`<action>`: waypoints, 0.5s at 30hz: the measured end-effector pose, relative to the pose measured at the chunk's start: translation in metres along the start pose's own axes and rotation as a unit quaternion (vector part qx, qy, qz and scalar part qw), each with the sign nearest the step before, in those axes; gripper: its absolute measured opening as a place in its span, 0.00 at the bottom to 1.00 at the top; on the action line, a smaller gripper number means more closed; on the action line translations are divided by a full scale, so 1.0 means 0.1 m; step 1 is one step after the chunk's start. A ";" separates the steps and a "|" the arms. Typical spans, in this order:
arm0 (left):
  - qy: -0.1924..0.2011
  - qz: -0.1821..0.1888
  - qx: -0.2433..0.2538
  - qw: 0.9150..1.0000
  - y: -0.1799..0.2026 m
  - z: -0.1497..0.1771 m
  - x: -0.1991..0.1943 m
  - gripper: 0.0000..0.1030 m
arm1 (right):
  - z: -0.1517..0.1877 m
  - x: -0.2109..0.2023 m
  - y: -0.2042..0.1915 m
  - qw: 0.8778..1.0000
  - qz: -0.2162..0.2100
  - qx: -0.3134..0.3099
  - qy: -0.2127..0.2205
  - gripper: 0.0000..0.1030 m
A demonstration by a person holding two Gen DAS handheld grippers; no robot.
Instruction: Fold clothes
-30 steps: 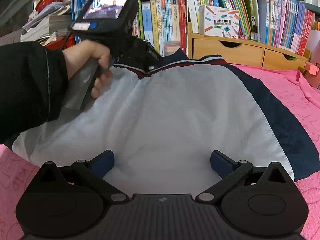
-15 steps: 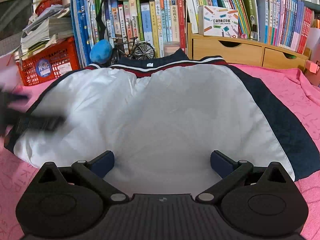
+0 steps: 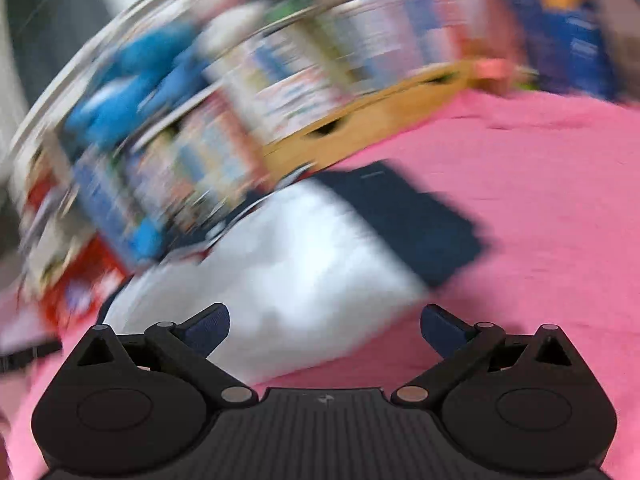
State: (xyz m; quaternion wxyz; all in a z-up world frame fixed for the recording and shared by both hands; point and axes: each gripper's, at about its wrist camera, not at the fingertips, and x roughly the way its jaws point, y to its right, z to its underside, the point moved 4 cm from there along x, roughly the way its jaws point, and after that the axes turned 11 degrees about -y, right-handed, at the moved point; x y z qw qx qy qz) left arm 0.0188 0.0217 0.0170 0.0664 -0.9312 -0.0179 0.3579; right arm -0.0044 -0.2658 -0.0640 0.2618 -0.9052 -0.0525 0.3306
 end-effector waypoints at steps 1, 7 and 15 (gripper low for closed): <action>-0.001 0.002 0.012 1.000 0.16 -0.02 0.08 1.00 | -0.01 -0.03 0.11 1.000 0.002 0.022 0.006 0.99; -0.032 -0.038 0.046 0.998 0.67 0.04 0.56 1.00 | -0.17 -0.03 0.38 0.996 -0.027 0.081 0.016 0.94; -0.052 -0.014 0.003 0.999 0.50 0.17 0.64 1.00 | -0.42 0.40 0.27 0.997 -0.031 0.065 0.006 0.96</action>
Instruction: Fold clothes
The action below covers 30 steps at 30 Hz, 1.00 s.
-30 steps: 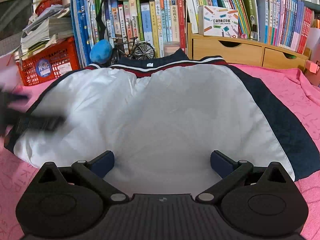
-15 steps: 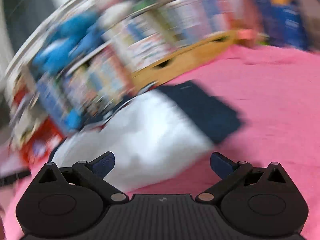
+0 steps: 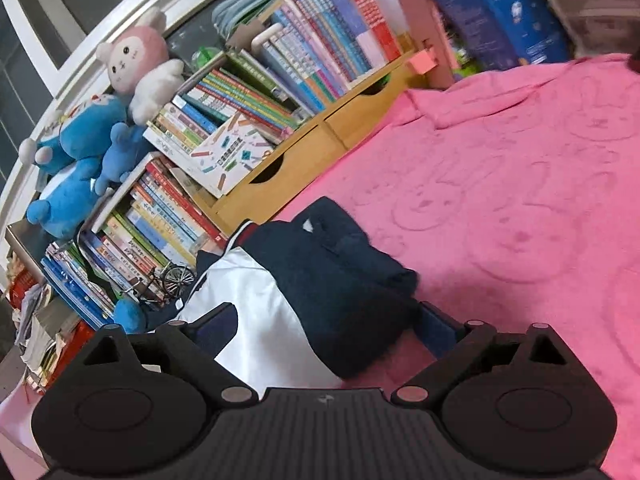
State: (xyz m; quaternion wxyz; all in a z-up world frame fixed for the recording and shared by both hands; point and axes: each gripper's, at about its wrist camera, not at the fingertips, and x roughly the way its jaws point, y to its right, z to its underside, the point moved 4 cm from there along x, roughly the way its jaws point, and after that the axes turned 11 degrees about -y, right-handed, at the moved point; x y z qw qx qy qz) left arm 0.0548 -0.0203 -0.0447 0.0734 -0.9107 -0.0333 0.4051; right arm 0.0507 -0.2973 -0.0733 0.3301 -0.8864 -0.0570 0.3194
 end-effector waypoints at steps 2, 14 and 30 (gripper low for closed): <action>0.000 -0.001 0.001 1.000 0.00 0.02 -0.01 1.00 | -0.04 0.08 -0.05 1.000 -0.014 -0.005 -0.012 0.97; -0.011 0.024 -0.016 1.000 -0.09 -0.13 -0.04 1.00 | -0.09 0.16 0.06 0.992 0.016 0.121 -0.017 0.22; 0.000 -0.072 -0.198 0.978 -2.48 0.60 -0.31 1.00 | 0.95 -0.06 -3.06 0.915 0.010 -0.403 0.032 0.09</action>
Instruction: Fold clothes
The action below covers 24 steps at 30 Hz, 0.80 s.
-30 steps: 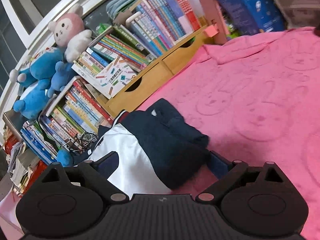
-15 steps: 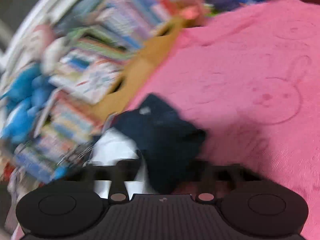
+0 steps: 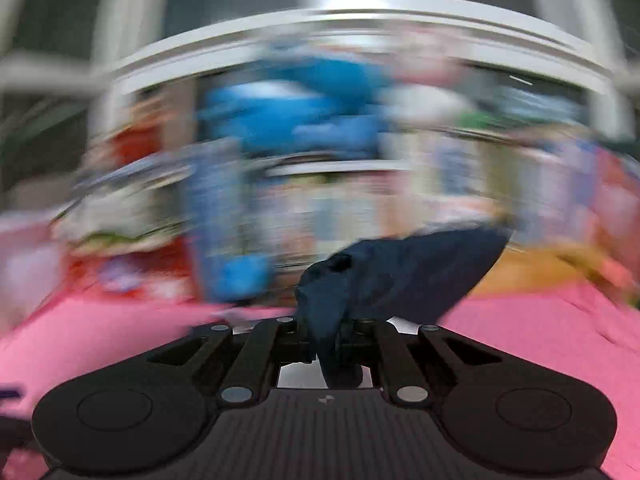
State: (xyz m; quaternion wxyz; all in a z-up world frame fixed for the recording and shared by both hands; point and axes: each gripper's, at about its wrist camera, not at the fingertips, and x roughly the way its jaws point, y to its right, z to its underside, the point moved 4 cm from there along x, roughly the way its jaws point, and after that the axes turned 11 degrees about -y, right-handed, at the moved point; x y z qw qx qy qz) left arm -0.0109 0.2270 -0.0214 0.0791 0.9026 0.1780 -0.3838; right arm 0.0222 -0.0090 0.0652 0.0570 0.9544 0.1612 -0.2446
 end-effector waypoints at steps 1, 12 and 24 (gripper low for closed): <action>-0.003 0.013 -0.008 1.000 -0.05 0.03 0.05 1.00 | 0.04 0.09 -0.29 0.999 -0.012 -0.038 -0.011 0.09; -0.010 0.095 -0.039 0.995 -0.21 0.03 0.11 1.00 | 0.60 0.41 -1.43 0.973 -0.030 -0.217 -0.079 0.08; 0.004 0.122 -0.078 0.989 -0.35 0.07 0.08 1.00 | 0.88 0.26 -1.67 0.943 -0.097 -0.313 -0.055 0.60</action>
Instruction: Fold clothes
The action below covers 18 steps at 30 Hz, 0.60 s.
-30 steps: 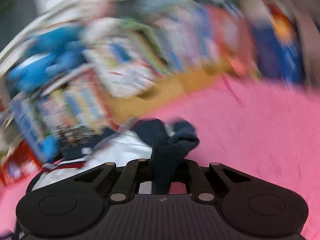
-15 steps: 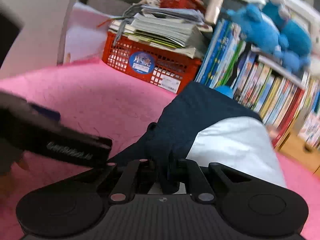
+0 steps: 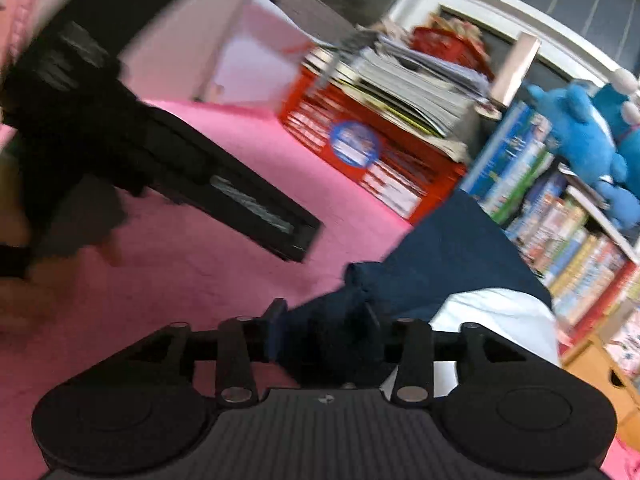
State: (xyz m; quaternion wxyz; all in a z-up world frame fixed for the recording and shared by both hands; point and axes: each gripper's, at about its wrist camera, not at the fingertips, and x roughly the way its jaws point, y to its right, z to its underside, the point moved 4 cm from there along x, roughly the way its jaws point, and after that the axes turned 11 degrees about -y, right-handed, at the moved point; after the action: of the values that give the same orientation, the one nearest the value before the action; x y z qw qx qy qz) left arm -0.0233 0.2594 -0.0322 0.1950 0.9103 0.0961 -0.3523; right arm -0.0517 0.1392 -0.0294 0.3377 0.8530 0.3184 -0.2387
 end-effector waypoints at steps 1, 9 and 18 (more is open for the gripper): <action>0.000 -0.001 0.000 1.000 0.01 0.00 0.00 1.00 | 0.01 -0.05 0.00 1.000 -0.029 0.007 0.005 0.65; 0.002 -0.006 -0.001 1.000 0.00 0.00 0.00 1.00 | 0.32 -0.48 0.32 0.997 -0.012 0.067 0.019 0.66; 0.020 0.011 0.086 0.996 0.54 0.19 -0.34 1.00 | 0.87 -0.55 0.71 0.988 0.106 0.114 -0.022 0.67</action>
State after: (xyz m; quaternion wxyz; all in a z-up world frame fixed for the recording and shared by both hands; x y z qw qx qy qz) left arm -0.0431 0.2014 -0.0063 0.1176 0.9316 0.0596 -0.3388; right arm -0.0555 0.0147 -0.0220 0.2690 0.9094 0.1893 -0.2547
